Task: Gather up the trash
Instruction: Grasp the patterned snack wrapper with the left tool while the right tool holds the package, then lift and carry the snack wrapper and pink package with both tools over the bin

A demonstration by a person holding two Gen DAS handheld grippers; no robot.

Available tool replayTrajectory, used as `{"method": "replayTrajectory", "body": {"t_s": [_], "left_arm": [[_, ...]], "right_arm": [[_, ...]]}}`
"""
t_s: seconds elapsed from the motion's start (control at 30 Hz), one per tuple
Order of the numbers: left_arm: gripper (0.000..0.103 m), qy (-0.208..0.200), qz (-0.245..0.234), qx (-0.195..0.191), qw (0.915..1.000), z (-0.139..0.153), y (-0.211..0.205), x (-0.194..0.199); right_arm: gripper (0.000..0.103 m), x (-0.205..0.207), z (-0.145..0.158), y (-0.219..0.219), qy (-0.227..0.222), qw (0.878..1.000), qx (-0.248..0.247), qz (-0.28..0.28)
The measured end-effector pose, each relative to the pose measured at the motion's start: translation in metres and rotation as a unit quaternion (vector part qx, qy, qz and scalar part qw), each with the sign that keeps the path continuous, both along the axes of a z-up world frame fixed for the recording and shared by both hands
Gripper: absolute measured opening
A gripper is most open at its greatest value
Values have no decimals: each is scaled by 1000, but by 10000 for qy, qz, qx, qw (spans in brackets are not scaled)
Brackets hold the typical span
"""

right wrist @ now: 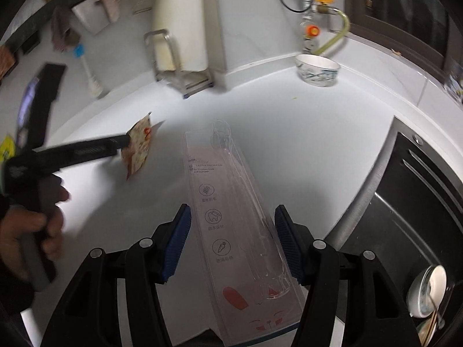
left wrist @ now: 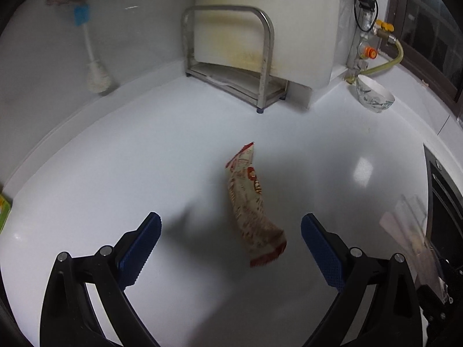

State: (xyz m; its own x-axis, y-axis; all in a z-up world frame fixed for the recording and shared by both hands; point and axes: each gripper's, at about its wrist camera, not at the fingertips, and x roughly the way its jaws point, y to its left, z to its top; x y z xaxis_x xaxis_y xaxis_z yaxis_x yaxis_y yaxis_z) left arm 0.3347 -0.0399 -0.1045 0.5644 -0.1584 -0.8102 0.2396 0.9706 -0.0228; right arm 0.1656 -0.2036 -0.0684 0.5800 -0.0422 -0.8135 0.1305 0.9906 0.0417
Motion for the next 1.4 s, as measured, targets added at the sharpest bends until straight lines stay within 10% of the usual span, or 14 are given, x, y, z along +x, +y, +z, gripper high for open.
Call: {"method": "replayTrajectory", "body": {"t_s": [0.37,0.57,0.67,1.4], "left_arm": [[94,217,-35,-34,9998,-27,-11,24],[67,299,-95,-47,9995,-30,-12,24],[36,358,-161,-56,9992,-31,-11,21],[34,-143,-485,-83,9987,19,20,-78]], "right_arm": [[58,9,1,-7,65,9995,40,-292],[58,10,1,-6,110,9995,31,-295],[58,7,4,-5,90,9995,21,-308],[55,-64,25,17,-142,9996,112,-221]]}}
